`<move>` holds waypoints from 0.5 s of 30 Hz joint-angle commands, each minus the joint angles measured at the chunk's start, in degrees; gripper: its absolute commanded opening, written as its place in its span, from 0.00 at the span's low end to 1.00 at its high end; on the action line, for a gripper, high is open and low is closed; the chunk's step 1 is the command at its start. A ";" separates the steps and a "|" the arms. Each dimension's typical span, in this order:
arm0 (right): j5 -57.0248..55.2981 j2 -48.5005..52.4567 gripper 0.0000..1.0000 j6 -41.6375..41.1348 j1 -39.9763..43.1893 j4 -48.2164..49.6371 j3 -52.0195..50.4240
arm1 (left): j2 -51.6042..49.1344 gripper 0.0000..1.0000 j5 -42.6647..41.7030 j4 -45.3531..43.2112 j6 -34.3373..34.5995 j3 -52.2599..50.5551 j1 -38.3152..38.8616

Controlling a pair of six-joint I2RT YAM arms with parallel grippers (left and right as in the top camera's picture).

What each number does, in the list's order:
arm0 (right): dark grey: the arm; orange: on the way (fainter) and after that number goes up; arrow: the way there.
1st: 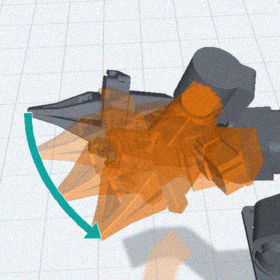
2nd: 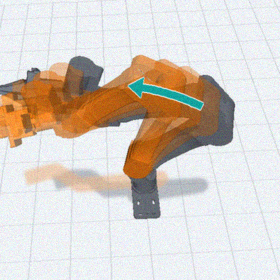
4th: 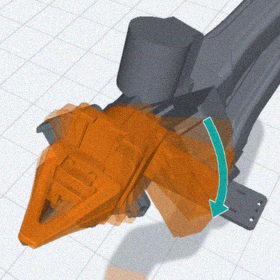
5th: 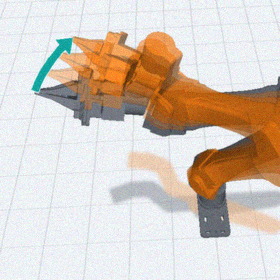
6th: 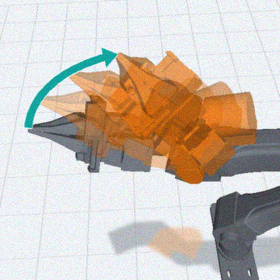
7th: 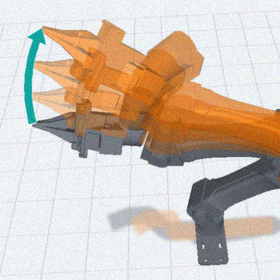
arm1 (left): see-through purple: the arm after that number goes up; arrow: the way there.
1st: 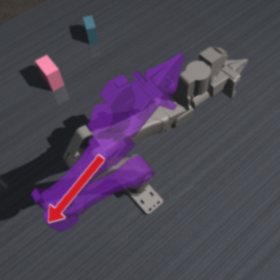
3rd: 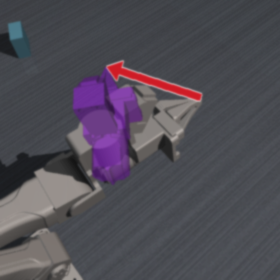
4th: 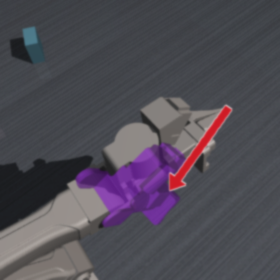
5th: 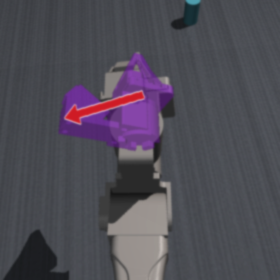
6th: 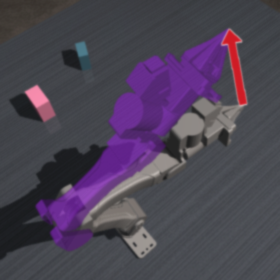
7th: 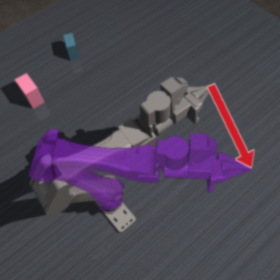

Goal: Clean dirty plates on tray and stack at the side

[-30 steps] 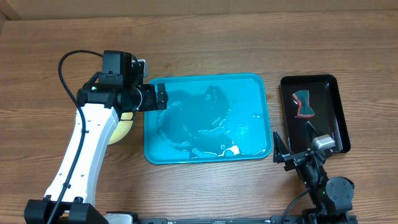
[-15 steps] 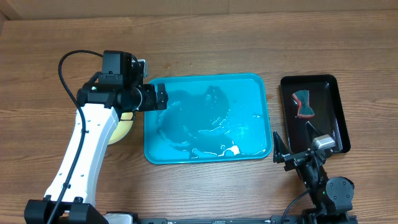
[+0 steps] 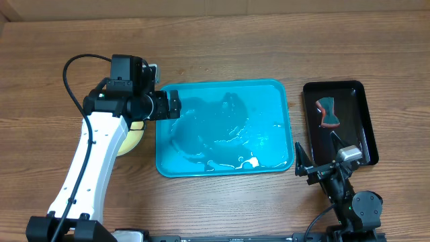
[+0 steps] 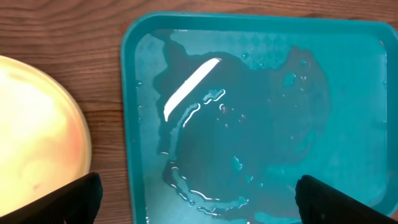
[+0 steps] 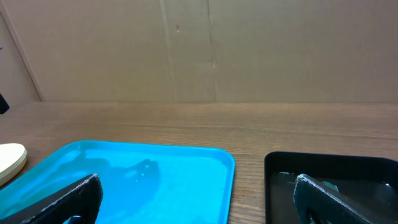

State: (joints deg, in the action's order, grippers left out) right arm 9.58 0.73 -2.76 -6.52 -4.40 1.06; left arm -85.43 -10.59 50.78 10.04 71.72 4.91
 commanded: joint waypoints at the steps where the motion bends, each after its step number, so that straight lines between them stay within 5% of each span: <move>1: -0.57 -0.57 1.00 -0.09 -0.55 0.39 -0.59 | 5.92 1.00 3.98 -0.11 -0.92 0.24 0.00; 15: -0.57 -0.57 1.00 -0.09 -0.55 0.39 -0.59 | 43.98 1.00 6.05 -34.40 -6.64 -31.26 -3.61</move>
State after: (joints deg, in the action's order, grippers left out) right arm 9.58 0.73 -2.76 -6.55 -4.29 1.06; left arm -47.75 -4.86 19.88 5.37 48.53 3.01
